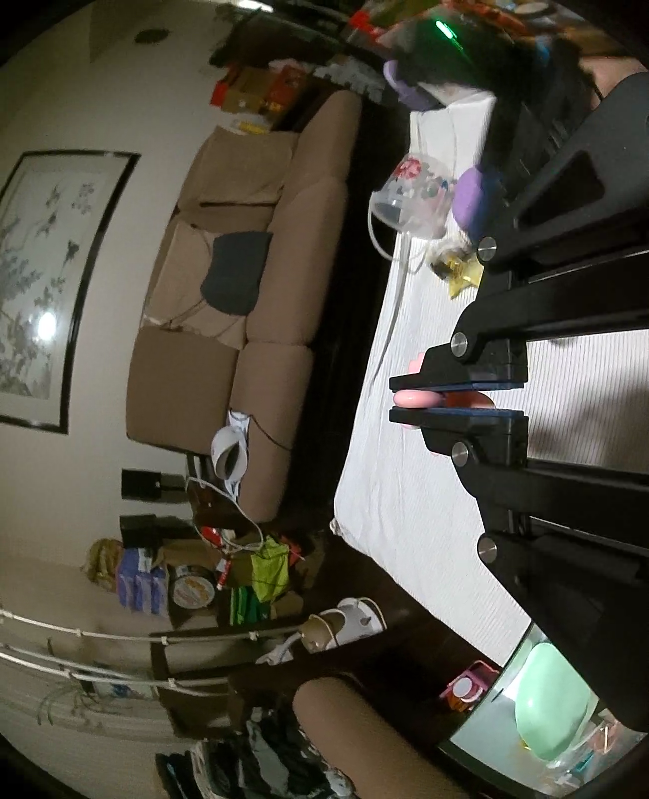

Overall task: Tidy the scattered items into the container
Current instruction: 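Carry the clip and bottle opener over the glass-topped box and open both tools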

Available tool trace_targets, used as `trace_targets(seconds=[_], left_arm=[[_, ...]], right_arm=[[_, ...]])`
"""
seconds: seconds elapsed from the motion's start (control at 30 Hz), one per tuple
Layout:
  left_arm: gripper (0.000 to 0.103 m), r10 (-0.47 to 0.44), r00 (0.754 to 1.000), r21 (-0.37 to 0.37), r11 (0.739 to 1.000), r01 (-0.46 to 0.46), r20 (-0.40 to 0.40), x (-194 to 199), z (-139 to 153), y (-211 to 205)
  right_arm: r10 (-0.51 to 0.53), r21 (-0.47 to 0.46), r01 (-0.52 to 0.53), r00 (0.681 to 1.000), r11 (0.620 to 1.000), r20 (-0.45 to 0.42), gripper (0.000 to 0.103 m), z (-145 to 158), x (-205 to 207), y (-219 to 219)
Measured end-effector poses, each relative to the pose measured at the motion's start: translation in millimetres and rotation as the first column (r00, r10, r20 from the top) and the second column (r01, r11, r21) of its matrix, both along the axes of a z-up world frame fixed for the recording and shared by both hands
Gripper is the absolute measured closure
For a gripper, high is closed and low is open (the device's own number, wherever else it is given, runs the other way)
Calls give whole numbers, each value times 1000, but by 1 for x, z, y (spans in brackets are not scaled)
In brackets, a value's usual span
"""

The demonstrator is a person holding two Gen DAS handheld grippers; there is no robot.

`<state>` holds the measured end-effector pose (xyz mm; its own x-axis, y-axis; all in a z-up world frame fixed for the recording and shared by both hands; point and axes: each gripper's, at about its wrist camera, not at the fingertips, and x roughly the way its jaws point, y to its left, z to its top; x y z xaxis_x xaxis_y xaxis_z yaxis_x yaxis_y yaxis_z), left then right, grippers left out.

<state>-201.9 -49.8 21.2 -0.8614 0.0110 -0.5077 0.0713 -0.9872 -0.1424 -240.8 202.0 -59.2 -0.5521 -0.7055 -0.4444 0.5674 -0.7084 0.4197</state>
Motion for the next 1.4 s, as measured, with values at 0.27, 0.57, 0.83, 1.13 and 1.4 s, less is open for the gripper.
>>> trace_targets(seconds=[0.27, 0.57, 0.83, 1.13, 1.4], left_arm=[[99, 63, 998, -101, 993, -61, 13, 9, 11, 14], [99, 72, 997, -150, 986, -71, 3, 16, 20, 25], [99, -17, 996, -129, 991, 29, 92, 75, 51, 67], [99, 8, 999, -187, 982, 2, 53, 178, 126, 27], [99, 205, 978, -175, 965, -195, 41, 241, 124, -60]], right_arm=[[-117, 76, 131, 979, 988, -169, 82, 65, 64, 5], [-243, 186, 283, 947, 941, -212, 82, 76, 87, -3], [-284, 281, 317, 947, 906, -152, 82, 126, 149, 27], [-206, 255, 242, 966, 936, -160, 82, 180, 222, -4], [-77, 444, 181, 967, 877, -241, 82, 198, 261, -38]])
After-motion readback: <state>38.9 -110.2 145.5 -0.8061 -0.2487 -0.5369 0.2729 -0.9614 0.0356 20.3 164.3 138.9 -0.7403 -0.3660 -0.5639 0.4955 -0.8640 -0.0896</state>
